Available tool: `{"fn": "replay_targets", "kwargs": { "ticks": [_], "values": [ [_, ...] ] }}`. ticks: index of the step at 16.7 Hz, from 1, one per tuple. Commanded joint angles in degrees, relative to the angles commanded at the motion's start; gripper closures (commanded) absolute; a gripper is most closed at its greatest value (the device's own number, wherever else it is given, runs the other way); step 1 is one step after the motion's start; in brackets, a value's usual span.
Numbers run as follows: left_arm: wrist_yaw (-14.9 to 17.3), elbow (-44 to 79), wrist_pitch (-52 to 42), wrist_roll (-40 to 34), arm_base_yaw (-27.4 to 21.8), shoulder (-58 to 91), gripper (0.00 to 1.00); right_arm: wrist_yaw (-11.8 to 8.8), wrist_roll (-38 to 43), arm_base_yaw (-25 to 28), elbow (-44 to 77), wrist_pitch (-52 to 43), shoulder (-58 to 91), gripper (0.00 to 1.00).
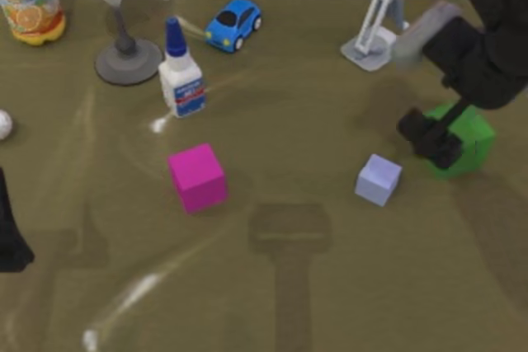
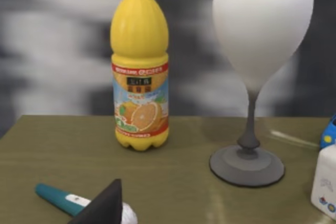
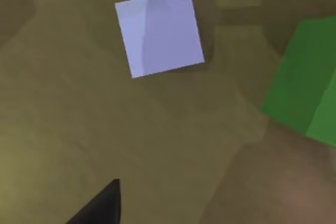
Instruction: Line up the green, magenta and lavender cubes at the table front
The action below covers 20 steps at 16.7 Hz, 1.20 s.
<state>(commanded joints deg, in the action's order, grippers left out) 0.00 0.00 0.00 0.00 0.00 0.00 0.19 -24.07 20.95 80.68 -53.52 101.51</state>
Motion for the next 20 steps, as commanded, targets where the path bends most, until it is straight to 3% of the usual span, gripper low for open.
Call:
{"fn": "replay_targets", "kwargs": {
  "ticks": [8,15,20],
  "values": [
    [0.0,0.0,0.0,0.0,0.0,0.0,0.00,0.0,-6.0,5.3,21.6,-12.5,24.4,0.00],
    [0.0,0.0,0.0,0.0,0.0,0.0,0.00,0.0,-6.2,5.2,22.1,-12.6,25.1,0.00],
    [0.0,0.0,0.0,0.0,0.0,0.0,0.00,0.0,-6.2,5.4,16.7,-3.5,28.5,0.00]
  ]
}}
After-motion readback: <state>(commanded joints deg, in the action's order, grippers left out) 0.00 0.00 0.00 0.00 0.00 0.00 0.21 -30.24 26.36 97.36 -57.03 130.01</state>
